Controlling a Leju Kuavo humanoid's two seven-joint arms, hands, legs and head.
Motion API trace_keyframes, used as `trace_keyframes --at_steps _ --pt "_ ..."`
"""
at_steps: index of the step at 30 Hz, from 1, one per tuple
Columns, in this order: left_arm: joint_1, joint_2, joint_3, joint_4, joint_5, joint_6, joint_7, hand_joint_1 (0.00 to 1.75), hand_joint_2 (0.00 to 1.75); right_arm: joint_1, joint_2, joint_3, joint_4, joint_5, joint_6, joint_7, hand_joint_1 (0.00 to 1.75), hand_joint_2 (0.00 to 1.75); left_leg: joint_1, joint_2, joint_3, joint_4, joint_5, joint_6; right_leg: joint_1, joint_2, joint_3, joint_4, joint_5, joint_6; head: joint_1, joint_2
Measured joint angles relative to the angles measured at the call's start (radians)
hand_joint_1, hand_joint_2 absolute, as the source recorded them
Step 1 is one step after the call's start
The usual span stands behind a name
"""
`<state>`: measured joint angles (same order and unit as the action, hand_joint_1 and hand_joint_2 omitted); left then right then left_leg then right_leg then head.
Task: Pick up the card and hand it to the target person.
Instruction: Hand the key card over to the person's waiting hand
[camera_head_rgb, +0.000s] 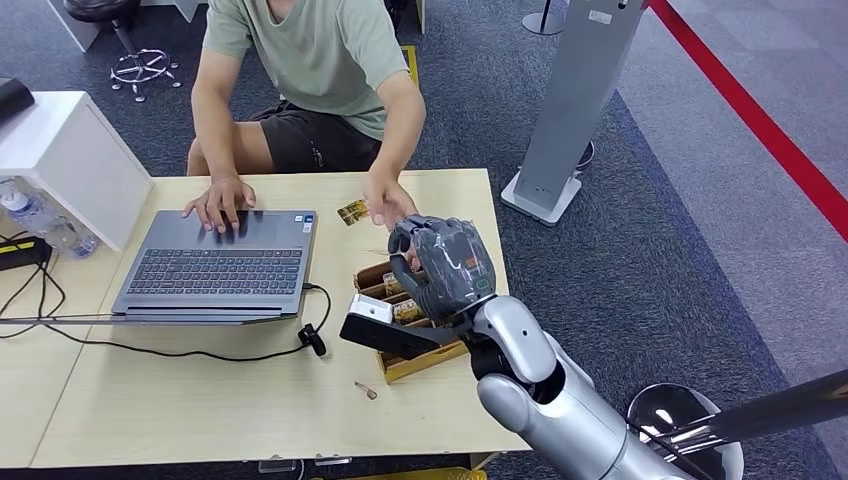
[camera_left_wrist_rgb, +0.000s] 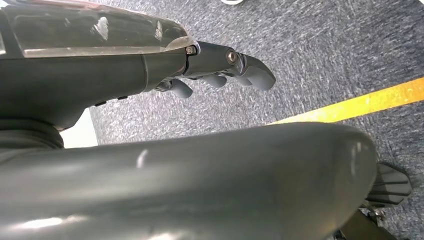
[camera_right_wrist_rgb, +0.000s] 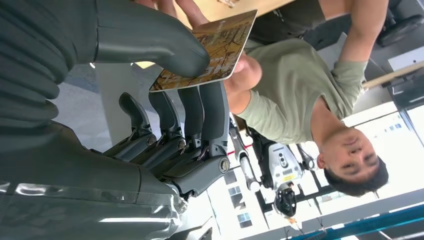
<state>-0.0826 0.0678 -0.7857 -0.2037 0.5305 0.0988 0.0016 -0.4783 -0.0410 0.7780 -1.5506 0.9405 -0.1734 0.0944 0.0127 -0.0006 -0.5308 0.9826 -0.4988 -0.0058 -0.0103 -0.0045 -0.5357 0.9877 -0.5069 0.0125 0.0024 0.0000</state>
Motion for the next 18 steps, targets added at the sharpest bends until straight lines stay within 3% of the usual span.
trace_keyframes --at_steps 13,17,18 --pt "-0.004 0.0 -0.02 0.0 0.006 0.007 0.024 0.0 0.0 -0.17 0.146 0.04 0.335 0.016 -0.092 -0.014 1.41 1.75 0.0 -0.001 -0.002 0.0 0.0 0.0 0.0 0.0 -0.002 0.001 0.0 0.0 0.0 0.0" --pt "-0.004 0.0 -0.026 0.0 0.015 0.009 0.025 0.0 0.0 -0.19 0.177 0.055 0.404 0.018 -0.098 -0.011 0.0 1.75 0.0 -0.001 -0.002 0.0 0.0 0.0 0.0 0.0 -0.002 0.001 0.0 0.0 0.0 0.0" --pt "-0.004 0.0 -0.027 0.0 0.019 0.008 0.025 0.0 0.0 -0.193 0.184 0.058 0.419 0.018 -0.1 -0.012 0.0 1.75 0.0 -0.001 -0.002 0.0 0.0 0.0 0.0 0.0 -0.002 0.001 0.0 0.0 0.0 0.0"
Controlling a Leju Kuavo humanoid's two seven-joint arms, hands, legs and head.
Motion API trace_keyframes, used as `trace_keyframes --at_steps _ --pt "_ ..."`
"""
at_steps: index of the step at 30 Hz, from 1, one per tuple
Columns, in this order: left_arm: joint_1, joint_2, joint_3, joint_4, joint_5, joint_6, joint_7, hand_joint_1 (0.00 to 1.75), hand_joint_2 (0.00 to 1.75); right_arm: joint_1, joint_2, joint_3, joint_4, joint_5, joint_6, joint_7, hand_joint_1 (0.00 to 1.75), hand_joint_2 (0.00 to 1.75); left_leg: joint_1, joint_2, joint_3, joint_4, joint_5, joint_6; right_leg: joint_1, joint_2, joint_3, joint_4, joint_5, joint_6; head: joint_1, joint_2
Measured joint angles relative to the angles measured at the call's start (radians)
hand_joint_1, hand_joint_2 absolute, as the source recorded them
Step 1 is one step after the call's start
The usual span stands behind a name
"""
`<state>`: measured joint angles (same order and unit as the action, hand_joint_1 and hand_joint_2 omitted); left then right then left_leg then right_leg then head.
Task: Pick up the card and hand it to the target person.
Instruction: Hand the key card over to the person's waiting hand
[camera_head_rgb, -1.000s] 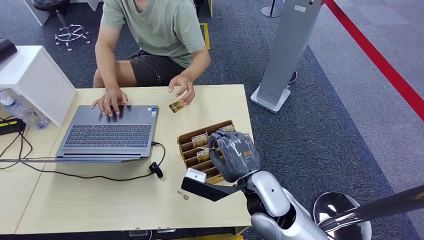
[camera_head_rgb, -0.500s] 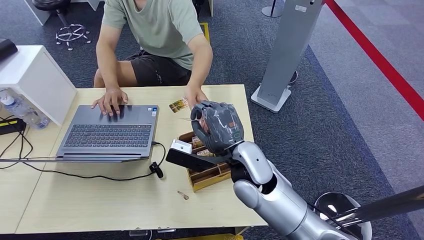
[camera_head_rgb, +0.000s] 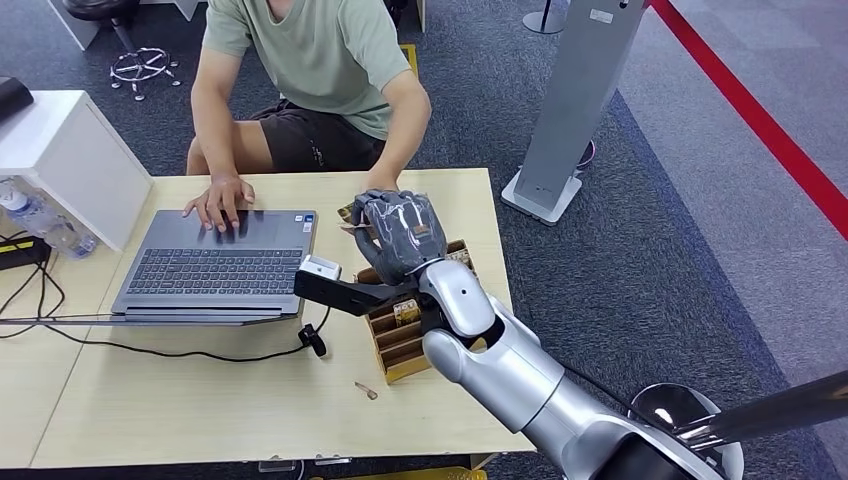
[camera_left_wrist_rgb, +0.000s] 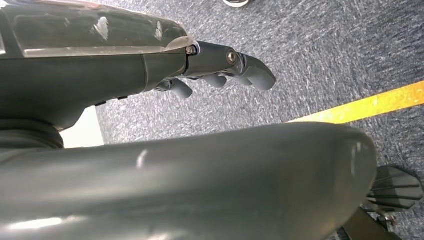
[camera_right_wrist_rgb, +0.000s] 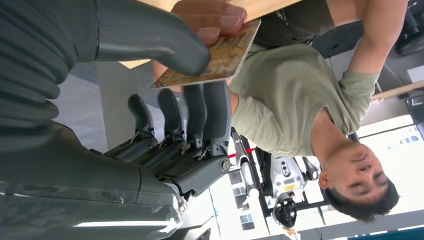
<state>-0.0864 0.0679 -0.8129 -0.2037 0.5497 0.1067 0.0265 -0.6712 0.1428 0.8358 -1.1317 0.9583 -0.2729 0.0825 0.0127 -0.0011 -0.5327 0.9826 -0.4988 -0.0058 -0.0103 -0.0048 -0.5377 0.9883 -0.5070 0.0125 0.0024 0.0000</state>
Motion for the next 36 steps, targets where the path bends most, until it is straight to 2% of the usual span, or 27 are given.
trace_keyframes --at_steps 8,17,24,31,36 --pt "0.001 0.0 -0.005 0.0 0.025 -0.008 -0.023 0.0 0.0 -0.013 0.032 0.019 0.074 -0.012 -0.009 -0.006 0.0 1.75 0.0 0.0 0.0 0.0 0.0 0.0 0.0 0.0 0.0 0.0 0.0 0.0 0.0 0.0" --pt "0.004 0.001 -0.006 0.0 0.045 0.01 -0.01 0.0 0.0 -0.001 0.025 0.024 0.06 -0.042 -0.021 0.012 0.0 1.75 0.0 0.0 0.0 0.0 0.0 0.0 0.0 0.0 -0.001 0.0 0.0 0.0 0.0 0.0" --pt "0.008 0.002 -0.006 0.0 0.072 0.021 -0.002 0.0 0.0 0.071 -0.029 0.009 -0.053 -0.121 -0.035 0.019 0.0 1.75 0.0 0.0 0.001 0.001 0.0 0.0 0.0 0.0 -0.001 -0.001 0.0 0.0 0.0 0.0" --pt "0.013 0.002 -0.005 0.0 0.102 0.032 0.004 0.0 0.0 0.276 -0.128 -0.065 -0.245 -0.328 -0.107 -0.055 0.0 1.75 0.0 0.001 0.0 0.001 -0.001 0.0 0.0 0.0 -0.001 -0.002 0.0 0.0 0.001 0.0" --pt "0.014 0.003 -0.005 0.0 0.113 0.034 0.003 0.0 0.0 0.403 -0.19 -0.133 -0.349 -0.45 -0.114 -0.109 0.0 1.75 0.0 0.001 0.001 0.001 -0.001 0.0 0.0 0.001 -0.001 -0.002 0.0 0.0 0.001 0.0"
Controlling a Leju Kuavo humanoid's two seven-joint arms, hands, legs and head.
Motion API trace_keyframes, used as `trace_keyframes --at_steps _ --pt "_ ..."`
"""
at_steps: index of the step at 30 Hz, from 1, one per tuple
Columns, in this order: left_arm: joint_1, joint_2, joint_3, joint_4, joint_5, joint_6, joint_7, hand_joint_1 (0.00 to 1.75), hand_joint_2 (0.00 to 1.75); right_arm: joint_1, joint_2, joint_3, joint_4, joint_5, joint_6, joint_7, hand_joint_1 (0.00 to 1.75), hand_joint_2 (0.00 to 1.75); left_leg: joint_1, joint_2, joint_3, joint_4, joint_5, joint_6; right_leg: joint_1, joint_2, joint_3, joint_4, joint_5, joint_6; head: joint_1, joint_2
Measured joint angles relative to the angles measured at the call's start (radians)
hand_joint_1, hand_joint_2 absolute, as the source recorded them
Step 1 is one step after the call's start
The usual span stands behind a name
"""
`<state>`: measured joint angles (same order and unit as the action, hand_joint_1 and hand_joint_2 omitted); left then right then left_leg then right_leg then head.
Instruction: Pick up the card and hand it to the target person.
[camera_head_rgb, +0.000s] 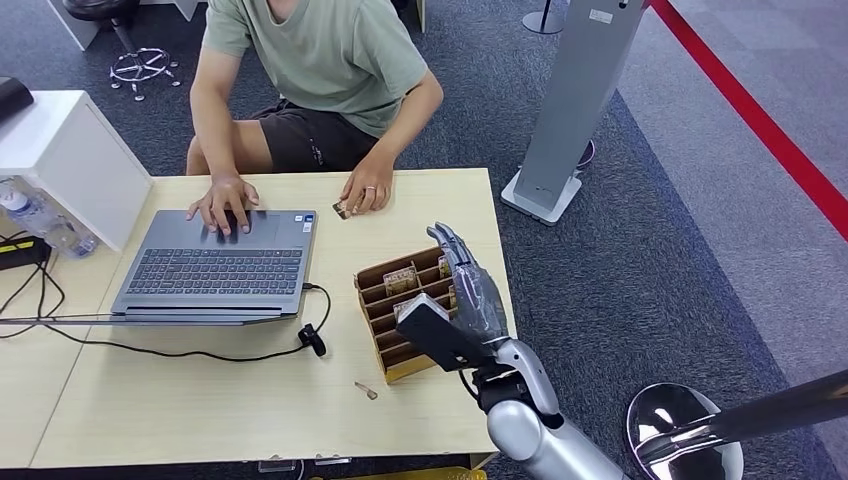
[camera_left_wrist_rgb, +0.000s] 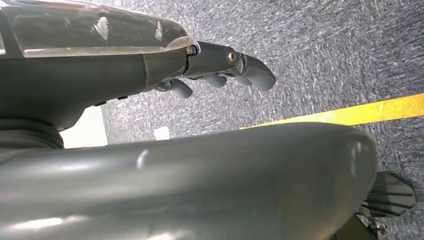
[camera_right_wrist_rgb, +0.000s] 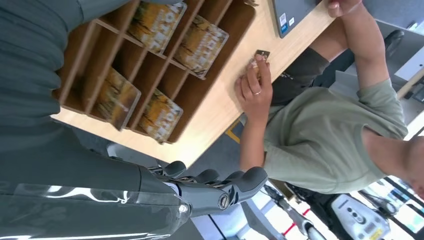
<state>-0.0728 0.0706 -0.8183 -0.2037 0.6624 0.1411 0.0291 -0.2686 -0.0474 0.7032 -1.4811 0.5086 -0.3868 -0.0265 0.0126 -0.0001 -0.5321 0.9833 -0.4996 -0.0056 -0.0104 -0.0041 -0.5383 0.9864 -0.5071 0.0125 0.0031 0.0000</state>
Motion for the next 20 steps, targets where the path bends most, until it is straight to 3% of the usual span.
trace_keyframes --at_steps 8,20 --pt "-0.001 0.001 0.0 0.0 0.006 -0.001 -0.004 0.0 0.0 0.128 -0.051 -0.102 -0.068 -0.121 0.021 -0.057 0.0 1.75 0.0 0.0 0.0 0.0 0.0 0.0 0.0 0.0 0.0 0.0 0.0 0.0 -0.001 0.0" --pt "-0.002 0.0 -0.001 0.0 0.007 -0.002 -0.007 0.0 0.0 0.179 -0.062 -0.155 -0.075 -0.129 0.028 -0.066 0.0 1.75 0.0 0.0 0.0 0.0 0.0 0.0 0.0 0.0 0.0 0.0 0.0 0.0 -0.001 0.0"
